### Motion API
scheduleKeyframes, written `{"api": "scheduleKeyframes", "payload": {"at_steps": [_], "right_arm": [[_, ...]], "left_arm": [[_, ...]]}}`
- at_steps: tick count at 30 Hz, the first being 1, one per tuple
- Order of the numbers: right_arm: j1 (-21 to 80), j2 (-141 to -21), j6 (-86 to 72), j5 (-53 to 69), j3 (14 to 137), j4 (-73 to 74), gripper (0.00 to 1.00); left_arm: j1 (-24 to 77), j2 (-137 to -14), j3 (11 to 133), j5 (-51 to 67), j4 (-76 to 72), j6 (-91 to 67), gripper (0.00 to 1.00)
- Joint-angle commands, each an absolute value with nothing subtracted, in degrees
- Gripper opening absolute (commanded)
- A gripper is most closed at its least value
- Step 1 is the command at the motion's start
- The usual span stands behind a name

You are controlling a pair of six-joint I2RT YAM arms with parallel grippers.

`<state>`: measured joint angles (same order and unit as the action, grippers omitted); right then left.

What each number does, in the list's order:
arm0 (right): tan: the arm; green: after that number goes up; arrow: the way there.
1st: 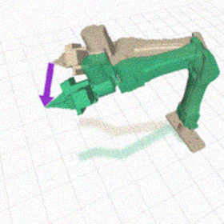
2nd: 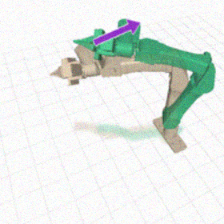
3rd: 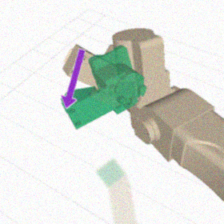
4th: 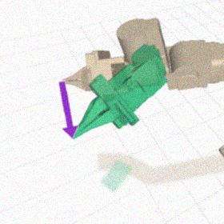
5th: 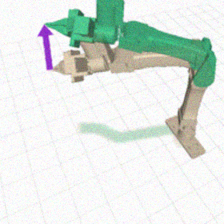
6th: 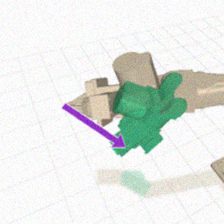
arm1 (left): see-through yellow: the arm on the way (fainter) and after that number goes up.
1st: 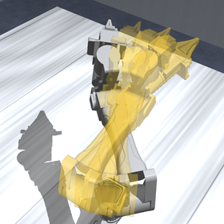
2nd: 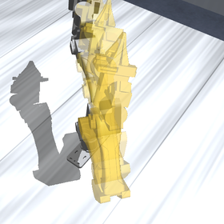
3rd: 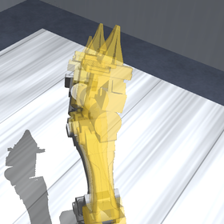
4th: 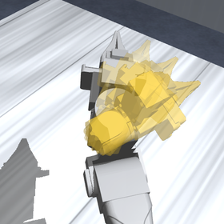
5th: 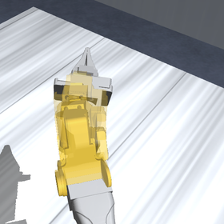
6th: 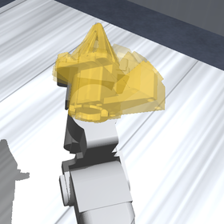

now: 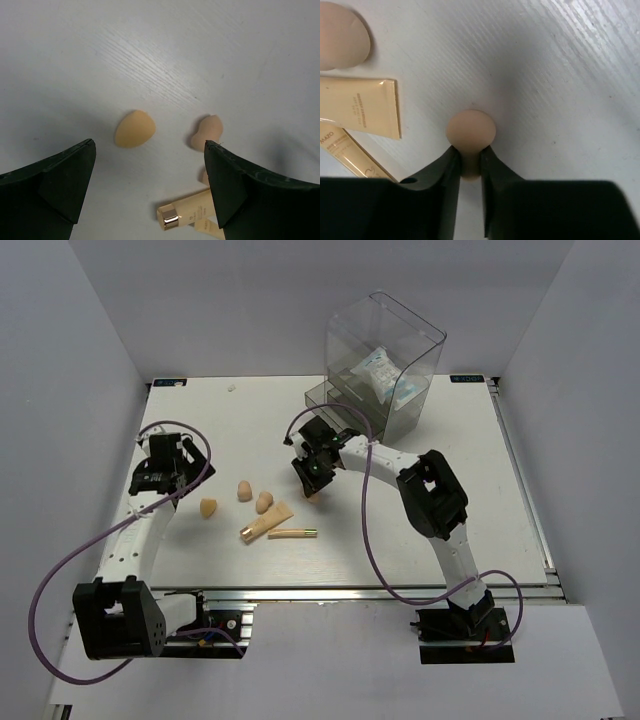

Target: Organize the makeup

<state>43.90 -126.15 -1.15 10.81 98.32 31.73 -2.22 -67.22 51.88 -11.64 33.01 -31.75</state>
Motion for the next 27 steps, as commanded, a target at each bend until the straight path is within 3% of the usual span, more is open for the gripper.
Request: {"api": "scheduleKeyframes", "payload": {"at_steps": [1, 2, 4, 10, 17, 20, 24, 27], "right_arm": [[43.42, -123.94, 4.64, 11.05, 100.37, 32.08, 0.20], [42.90, -122.62, 9.27, 12.21, 100.72, 31.47, 0.13], [41.49, -118.32, 14.12, 13.61, 100.99, 28.40, 0.08], [38.41, -112.41, 28.82, 0.39, 99.66, 18.81, 0.03], [32.88, -116.98, 27.86, -8.87, 105.90, 20.12, 0.01], [31.65, -119.35, 28.12, -10.46, 107.66, 21.52, 0.11], [30.94, -122.60, 28.48, -11.34, 111.08, 23.63, 0.32], [30.94, -122.78, 28.48, -10.46, 111.71, 25.39, 0.40]], "left_arm": [[-2.20, -65.74, 48.79, -12.92, 33.67, -32.52, 0.98], [-2.20, -65.48, 48.08, -12.83, 33.23, -32.69, 0.98], [-2.20, -65.39, 45.89, -12.13, 31.83, -33.65, 0.98], [-2.20, -65.65, 41.75, -11.78, 28.22, -39.11, 0.98], [-2.20, -70.05, 41.84, -11.17, 28.83, -38.06, 0.98], [-2.20, -69.26, 40.96, -10.90, 26.81, -36.39, 0.98], [-2.20, -69.61, 39.99, -10.90, 26.36, -35.25, 0.98], [-2.20, -69.70, 39.64, -10.72, 26.37, -35.16, 0.98]]}}
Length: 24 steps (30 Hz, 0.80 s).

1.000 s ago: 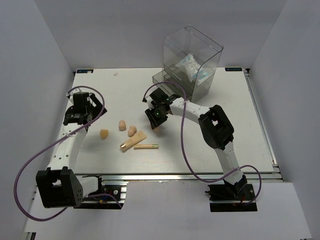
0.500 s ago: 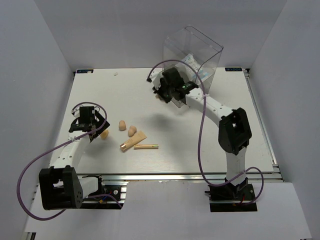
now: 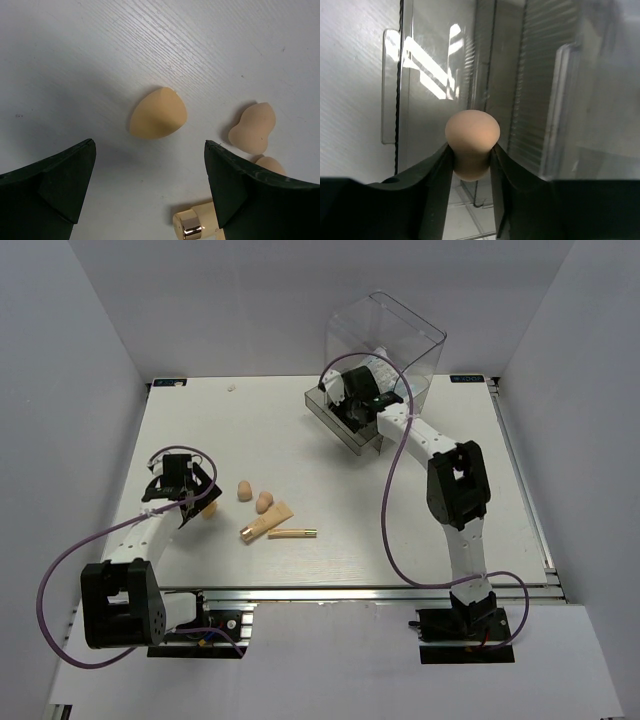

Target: Organize the makeup

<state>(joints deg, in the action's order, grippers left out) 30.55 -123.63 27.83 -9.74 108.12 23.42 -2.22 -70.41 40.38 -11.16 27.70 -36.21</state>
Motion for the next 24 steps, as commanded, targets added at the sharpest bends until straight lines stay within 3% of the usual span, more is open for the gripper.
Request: {"api": "scheduleKeyframes", "payload": {"at_steps": [1, 4, 9, 15, 22, 24], "right_arm": [[30.94, -122.52, 28.30, -9.41, 111.53, 25.84, 0.47], [30.94, -121.29, 28.30, -7.65, 110.40, 27.15, 0.55], [30.76, -117.96, 27.86, -3.97, 109.42, 28.65, 0.57], [30.15, -110.58, 26.99, 6.84, 106.88, 26.46, 0.60], [29.97, -103.54, 25.58, 9.84, 99.94, 22.33, 0.60], [29.88, -101.70, 25.58, 10.45, 97.66, 21.45, 0.60]], "left_arm": [[-2.20, -69.44, 39.29, -10.72, 26.19, -35.16, 0.98], [-2.20, -68.82, 38.85, -10.63, 25.93, -35.16, 0.98], [-2.20, -69.43, 39.02, -11.34, 25.58, -34.19, 0.98], [-2.20, -73.37, 39.81, -13.18, 24.62, -32.00, 0.89], [-2.20, -82.25, 42.18, -9.76, 19.69, -31.29, 0.66], [-2.20, -83.49, 43.93, -9.49, 19.60, -31.73, 0.46]]}}
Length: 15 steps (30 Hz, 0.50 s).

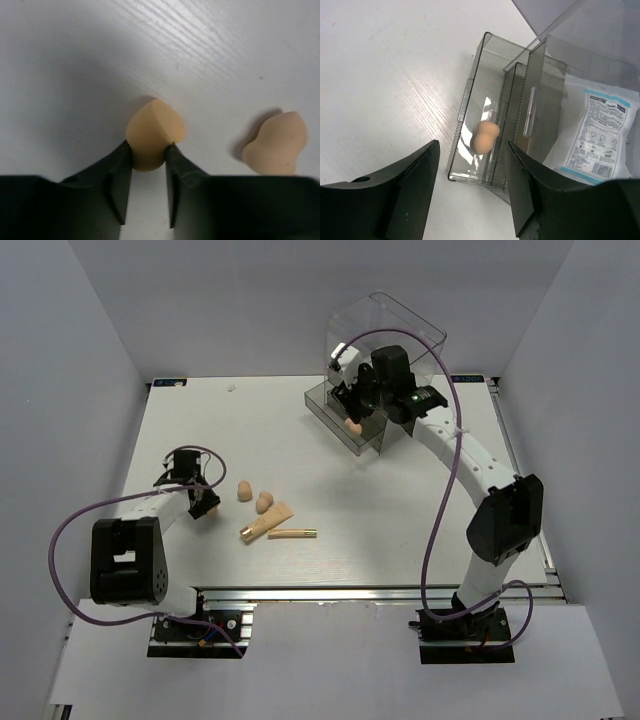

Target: Organize the makeup

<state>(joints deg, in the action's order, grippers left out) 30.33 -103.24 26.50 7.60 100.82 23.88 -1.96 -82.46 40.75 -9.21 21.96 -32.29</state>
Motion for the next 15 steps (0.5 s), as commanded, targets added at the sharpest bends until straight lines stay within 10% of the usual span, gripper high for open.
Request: {"api": "scheduleKeyframes", "payload": {"at_steps": [1, 3, 9, 11, 12, 15], "right_arm": [[29.71, -100.56, 25.40, 10.81, 96.95, 21.18, 0.60], [29.62, -99.24, 25.14, 12.47, 95.81, 20.83, 0.60], [27.16, -92.12, 22.76, 21.59, 88.25, 16.53, 0.56], [25.32, -88.52, 22.68, 24.25, 83.43, 12.50, 0.38], [24.62, -87.11, 20.67, 25.56, 81.41, 10.31, 0.08], [22.24, -82.89, 15.93, 26.71, 74.63, 2.30, 0.00]], "left_arm": [[-2.20, -84.11, 44.55, -9.32, 19.95, -31.73, 0.39], [-2.20, -83.59, 45.52, -8.97, 20.56, -31.64, 0.19], [-2.20, -76.47, 46.14, -1.61, 13.30, -35.23, 0.06], [-1.67, -76.46, 45.88, 9.46, 2.89, -40.74, 0.06], [0.07, -78.29, 46.23, 12.45, -1.45, -42.96, 0.06], [8.31, -87.84, 53.50, 17.92, -10.62, -48.16, 0.07]]}}
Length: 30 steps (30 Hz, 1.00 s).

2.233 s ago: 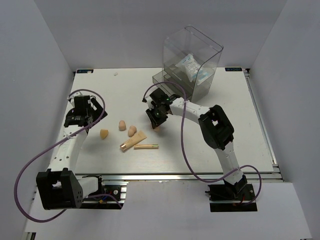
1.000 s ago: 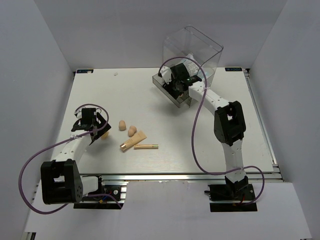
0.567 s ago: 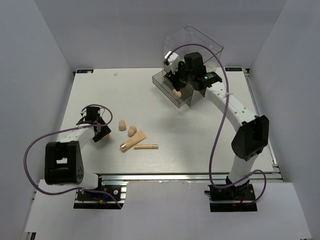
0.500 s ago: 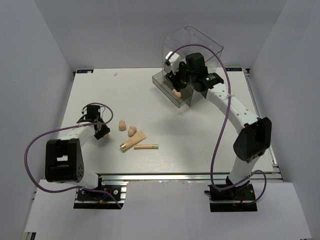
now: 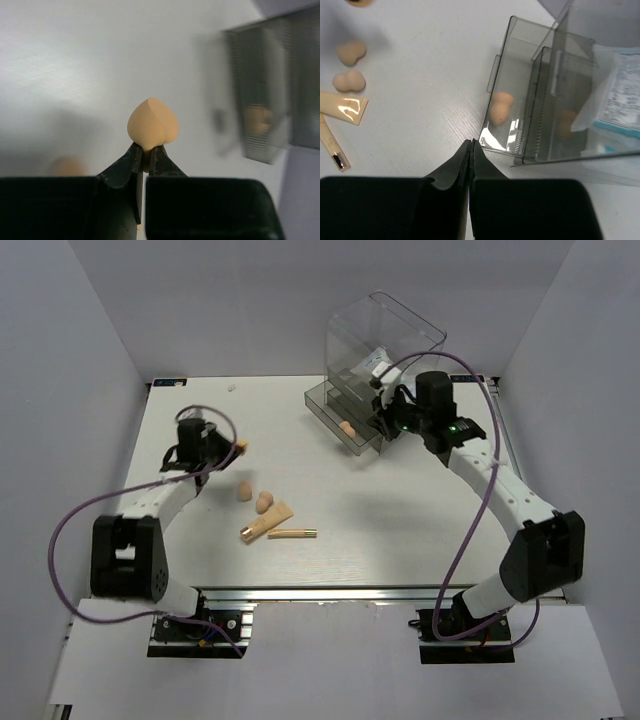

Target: Organize the makeup

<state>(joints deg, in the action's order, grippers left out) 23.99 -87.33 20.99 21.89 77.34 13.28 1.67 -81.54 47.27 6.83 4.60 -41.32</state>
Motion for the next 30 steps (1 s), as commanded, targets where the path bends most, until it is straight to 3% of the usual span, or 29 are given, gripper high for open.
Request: {"api": "scheduleKeyframes", "payload": {"at_steps": [1, 7, 13, 15, 18, 21, 30], "right_arm": [[21.45, -82.10, 15.04, 27.07, 74.01, 1.68, 0.00], [20.30, -78.76, 12.65, 26.81, 70.85, 1.06, 0.00], [19.60, -75.77, 12.83, 26.28, 68.03, 1.14, 0.00], [19.16, -75.50, 12.74, 26.19, 67.50, 0.97, 0.01], [18.55, -75.32, 12.22, 26.37, 67.24, 0.62, 0.01], [18.46, -75.93, 11.60, 27.15, 67.41, 0.62, 0.02], [18.46, -78.04, 12.74, 31.54, 68.47, 2.28, 0.09]], "left_arm": [[10.44, -91.11, 56.57, 18.54, -11.59, -48.77, 0.08], [19.59, -116.57, 87.15, 19.69, -11.87, -55.62, 0.15], [22.15, -131.82, 112.83, 15.91, -2.57, -58.27, 0.37], [22.50, -134.29, 115.57, 14.51, 2.01, -57.83, 0.47], [22.68, -132.81, 112.43, 13.19, 1.59, -57.66, 0.53], [22.68, -131.75, 111.45, 12.57, 1.40, -57.48, 0.69], [22.59, -127.37, 110.22, 11.60, 0.44, -56.96, 0.65]]}}
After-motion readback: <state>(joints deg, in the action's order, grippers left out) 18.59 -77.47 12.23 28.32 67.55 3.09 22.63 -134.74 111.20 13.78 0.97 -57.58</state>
